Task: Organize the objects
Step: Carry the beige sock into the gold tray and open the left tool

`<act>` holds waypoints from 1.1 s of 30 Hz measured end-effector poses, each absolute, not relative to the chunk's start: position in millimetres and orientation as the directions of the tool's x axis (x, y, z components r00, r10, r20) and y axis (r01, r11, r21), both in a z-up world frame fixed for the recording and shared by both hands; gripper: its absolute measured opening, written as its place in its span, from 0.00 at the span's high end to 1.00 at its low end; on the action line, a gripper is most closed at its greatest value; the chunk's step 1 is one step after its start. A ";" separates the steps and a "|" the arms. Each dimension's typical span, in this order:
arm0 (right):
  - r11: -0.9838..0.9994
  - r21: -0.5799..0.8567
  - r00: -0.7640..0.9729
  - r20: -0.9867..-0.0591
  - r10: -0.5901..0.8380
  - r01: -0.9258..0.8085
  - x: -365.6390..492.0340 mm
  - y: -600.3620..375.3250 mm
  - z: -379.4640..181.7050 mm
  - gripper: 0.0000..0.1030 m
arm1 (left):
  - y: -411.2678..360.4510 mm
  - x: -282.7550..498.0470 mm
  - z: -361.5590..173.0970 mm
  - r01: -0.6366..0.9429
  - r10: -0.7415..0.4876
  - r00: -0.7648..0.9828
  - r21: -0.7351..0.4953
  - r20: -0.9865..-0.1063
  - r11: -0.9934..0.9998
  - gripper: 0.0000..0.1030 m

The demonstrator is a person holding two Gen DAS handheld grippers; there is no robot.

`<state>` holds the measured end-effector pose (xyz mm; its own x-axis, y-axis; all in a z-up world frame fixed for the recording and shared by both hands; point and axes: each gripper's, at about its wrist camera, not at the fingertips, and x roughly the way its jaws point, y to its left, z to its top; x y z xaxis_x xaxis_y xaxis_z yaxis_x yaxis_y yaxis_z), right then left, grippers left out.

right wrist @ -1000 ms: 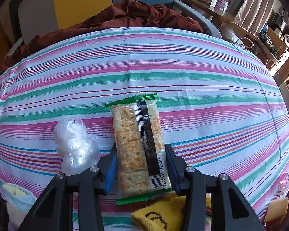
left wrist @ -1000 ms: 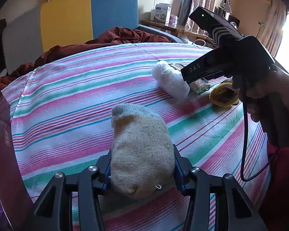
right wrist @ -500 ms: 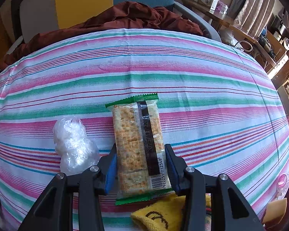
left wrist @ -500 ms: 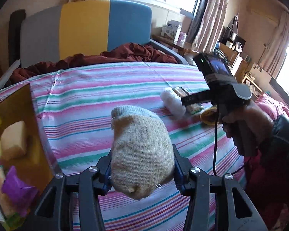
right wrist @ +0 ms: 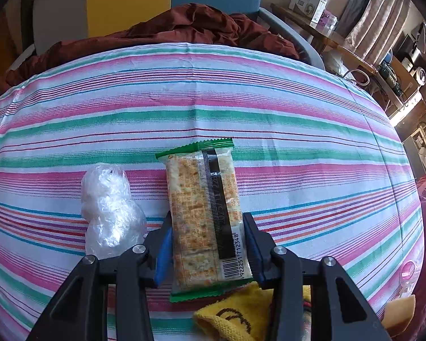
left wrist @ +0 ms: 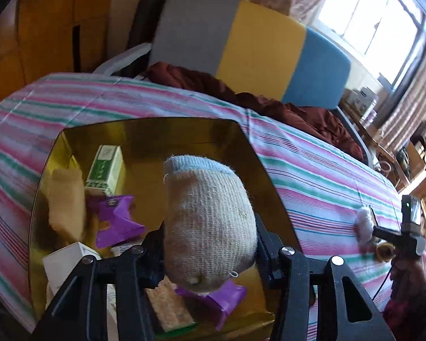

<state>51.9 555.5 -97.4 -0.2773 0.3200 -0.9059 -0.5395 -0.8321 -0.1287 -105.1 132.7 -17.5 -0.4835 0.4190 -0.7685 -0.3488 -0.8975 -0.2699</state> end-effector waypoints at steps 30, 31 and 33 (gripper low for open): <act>-0.835 -0.141 -0.275 -0.904 0.327 -0.531 52.5 556.4 -95.8 0.57 | 126.0 -140.2 -30.5 -0.306 0.278 -0.551 -0.119 -0.787 -0.945 0.41; -0.835 -0.140 -0.276 -0.904 0.327 -0.533 52.7 556.7 -95.7 0.57 | 126.0 -131.5 -26.7 -0.320 0.285 -0.564 -0.113 -0.775 -0.940 0.41; -0.832 -0.135 -0.278 -0.904 0.326 -0.538 53.3 558.3 -95.2 0.57 | 123.7 -111.2 -19.9 -0.338 0.303 -0.582 -0.115 -0.755 -0.934 0.41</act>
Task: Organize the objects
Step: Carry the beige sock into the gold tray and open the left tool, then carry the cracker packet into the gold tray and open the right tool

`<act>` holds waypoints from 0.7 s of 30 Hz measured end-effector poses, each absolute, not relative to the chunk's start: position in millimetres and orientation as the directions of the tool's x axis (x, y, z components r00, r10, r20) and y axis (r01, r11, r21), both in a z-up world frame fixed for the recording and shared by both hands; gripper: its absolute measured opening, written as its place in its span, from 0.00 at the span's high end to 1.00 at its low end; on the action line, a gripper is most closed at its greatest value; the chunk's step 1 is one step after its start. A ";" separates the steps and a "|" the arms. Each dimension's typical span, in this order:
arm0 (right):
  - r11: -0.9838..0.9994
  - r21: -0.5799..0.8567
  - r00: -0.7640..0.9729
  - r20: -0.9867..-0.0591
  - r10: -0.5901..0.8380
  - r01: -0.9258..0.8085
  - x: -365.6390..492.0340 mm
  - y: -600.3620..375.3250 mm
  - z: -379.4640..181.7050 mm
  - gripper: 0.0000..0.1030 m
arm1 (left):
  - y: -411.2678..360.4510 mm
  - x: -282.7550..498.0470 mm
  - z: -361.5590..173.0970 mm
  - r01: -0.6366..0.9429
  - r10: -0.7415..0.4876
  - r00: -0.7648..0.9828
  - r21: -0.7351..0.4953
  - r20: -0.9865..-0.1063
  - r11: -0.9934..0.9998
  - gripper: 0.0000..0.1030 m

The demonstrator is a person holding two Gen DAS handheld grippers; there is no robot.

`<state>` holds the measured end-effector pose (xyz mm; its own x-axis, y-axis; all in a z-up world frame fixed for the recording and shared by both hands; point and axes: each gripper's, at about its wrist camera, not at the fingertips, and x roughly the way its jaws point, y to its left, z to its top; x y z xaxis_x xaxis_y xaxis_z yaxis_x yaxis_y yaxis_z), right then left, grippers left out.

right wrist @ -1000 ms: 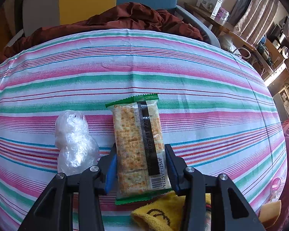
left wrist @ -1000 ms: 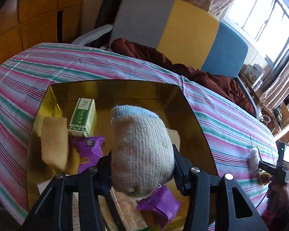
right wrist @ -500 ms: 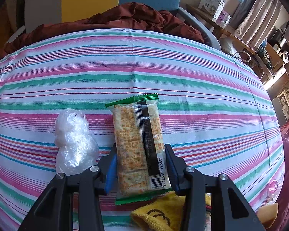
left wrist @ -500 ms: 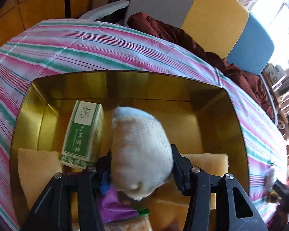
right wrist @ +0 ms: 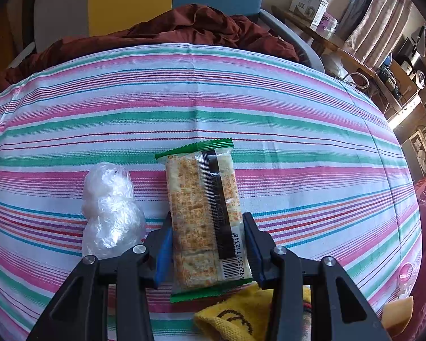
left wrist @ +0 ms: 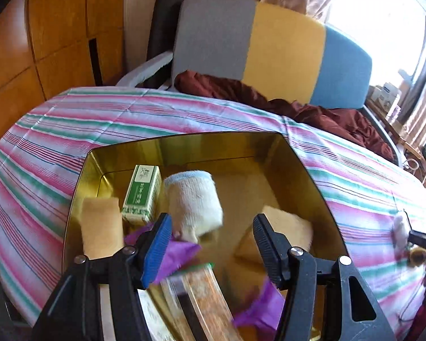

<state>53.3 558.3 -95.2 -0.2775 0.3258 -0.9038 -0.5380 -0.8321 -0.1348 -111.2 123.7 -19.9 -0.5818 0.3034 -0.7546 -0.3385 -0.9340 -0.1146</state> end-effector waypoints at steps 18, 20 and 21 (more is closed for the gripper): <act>-0.795 -0.050 -0.447 -0.805 0.390 -0.604 67.5 552.0 -39.0 0.57 | 100.7 -22.7 -1.3 -0.388 0.313 -0.634 -0.059 -0.708 -0.920 0.38; -0.817 -0.045 -0.470 -0.799 0.375 -0.575 65.7 538.1 -30.6 0.57 | 96.7 -20.1 0.2 -0.385 0.312 -0.643 -0.057 -0.699 -0.921 0.37; -0.829 -0.039 -0.482 -0.797 0.363 -0.559 64.1 529.2 -26.9 0.57 | 94.7 -18.5 1.2 -0.382 0.308 -0.652 -0.052 -0.693 -0.923 0.36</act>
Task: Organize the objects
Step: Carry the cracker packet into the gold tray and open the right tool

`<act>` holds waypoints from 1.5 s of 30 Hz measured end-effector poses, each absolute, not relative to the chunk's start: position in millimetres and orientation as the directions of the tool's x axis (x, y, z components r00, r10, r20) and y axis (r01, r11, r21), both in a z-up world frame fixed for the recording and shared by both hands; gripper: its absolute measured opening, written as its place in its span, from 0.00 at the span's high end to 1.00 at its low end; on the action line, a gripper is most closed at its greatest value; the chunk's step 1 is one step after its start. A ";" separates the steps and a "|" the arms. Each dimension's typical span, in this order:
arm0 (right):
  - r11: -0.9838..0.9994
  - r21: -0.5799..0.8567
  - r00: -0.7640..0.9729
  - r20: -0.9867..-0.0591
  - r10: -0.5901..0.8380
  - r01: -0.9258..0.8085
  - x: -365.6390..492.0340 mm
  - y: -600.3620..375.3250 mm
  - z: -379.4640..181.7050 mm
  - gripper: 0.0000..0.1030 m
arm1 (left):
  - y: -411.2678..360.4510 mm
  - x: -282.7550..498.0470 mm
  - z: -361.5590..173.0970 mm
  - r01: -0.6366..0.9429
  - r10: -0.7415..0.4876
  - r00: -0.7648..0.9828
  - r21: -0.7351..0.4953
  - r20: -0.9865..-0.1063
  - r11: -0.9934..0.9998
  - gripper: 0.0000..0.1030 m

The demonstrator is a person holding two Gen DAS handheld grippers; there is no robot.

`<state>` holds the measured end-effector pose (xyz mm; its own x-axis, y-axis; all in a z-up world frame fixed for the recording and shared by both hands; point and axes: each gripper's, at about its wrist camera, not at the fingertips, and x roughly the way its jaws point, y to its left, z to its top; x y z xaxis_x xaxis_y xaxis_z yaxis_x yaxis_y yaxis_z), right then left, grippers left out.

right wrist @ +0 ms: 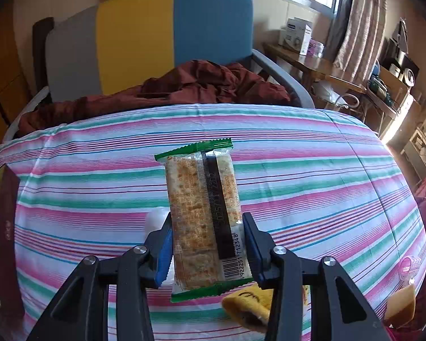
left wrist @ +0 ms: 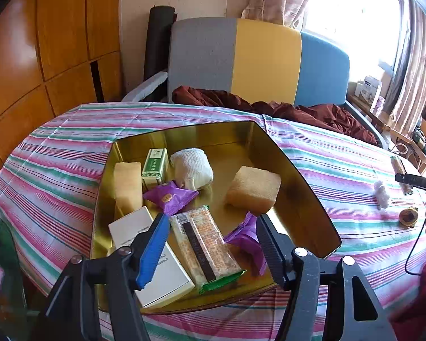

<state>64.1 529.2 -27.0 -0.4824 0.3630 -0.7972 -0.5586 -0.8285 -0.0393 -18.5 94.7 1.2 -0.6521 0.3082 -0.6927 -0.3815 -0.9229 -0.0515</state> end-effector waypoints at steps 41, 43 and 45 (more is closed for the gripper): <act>-0.984 0.173 -0.449 -0.876 -0.177 0.052 -82.8 183.5 -58.3 0.51 | -4.4 -26.7 -9.1 -0.175 0.224 -0.708 -0.142 -0.670 -0.974 0.33; -0.983 0.176 -0.475 -0.861 -0.180 0.054 -76.6 185.6 -52.7 0.51 | -2.9 -26.6 -7.8 -0.177 0.223 -0.709 -0.137 -0.669 -0.975 0.33; -0.982 0.184 -0.503 -0.845 -0.184 0.050 -69.7 190.4 -44.5 0.51 | 0.1 -24.7 -4.7 -0.184 0.225 -0.715 -0.131 -0.662 -0.974 0.33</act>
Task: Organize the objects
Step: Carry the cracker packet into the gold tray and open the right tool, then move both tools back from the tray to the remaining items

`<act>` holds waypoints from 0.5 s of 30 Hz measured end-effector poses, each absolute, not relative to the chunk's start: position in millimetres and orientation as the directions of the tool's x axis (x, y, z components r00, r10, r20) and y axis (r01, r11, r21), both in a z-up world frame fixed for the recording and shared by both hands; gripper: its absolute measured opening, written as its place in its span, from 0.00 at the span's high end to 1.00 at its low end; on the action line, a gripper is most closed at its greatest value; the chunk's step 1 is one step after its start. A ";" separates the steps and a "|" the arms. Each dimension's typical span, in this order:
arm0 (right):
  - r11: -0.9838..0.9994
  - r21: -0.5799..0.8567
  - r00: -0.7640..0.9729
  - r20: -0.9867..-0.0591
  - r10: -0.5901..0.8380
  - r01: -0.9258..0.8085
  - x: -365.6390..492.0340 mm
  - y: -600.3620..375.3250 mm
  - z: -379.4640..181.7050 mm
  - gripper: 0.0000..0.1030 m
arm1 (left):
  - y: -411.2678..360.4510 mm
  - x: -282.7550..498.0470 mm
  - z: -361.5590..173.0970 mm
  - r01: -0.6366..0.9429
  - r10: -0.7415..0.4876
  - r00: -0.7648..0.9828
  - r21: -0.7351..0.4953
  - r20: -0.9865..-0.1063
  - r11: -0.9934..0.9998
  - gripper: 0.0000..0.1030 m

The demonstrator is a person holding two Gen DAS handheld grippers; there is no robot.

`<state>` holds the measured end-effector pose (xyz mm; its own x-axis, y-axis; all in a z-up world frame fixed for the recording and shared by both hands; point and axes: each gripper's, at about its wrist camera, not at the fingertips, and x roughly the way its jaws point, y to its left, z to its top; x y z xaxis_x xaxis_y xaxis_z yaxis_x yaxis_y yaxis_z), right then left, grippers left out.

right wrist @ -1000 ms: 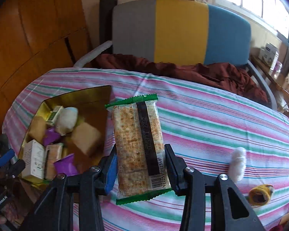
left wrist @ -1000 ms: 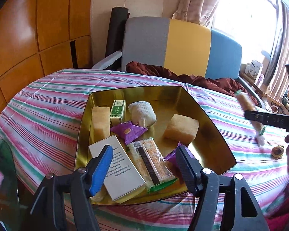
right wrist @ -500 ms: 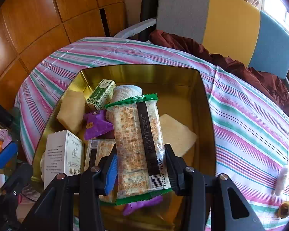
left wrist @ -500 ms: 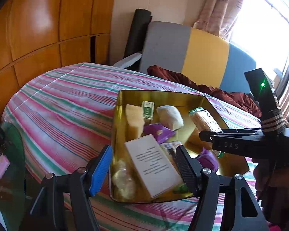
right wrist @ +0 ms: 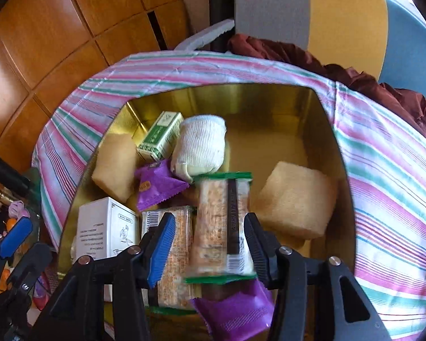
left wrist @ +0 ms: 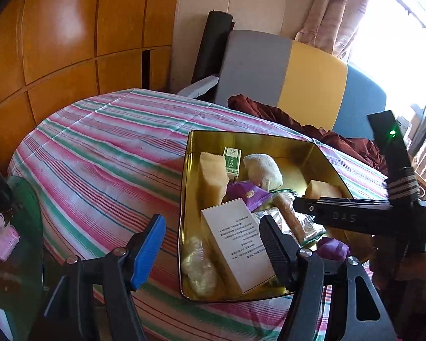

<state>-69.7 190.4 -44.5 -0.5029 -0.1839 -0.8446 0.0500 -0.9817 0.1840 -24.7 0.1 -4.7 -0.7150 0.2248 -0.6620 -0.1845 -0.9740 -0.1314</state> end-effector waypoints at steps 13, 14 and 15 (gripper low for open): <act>-0.982 0.172 -0.617 -0.782 -0.086 -0.081 -16.8 265.8 -4.0 0.51 | 36.0 -11.7 13.0 -0.279 0.268 -0.718 -0.087 -0.643 -0.956 0.30; -0.980 0.172 -0.620 -0.781 -0.074 -0.100 -12.7 275.0 -3.1 0.51 | 40.3 -10.8 14.1 -0.290 0.274 -0.716 -0.083 -0.642 -0.953 0.30; -0.977 0.173 -0.623 -0.780 -0.061 -0.121 -7.8 284.7 -2.3 0.51 | 44.0 -10.2 15.0 -0.300 0.279 -0.714 -0.080 -0.641 -0.951 0.30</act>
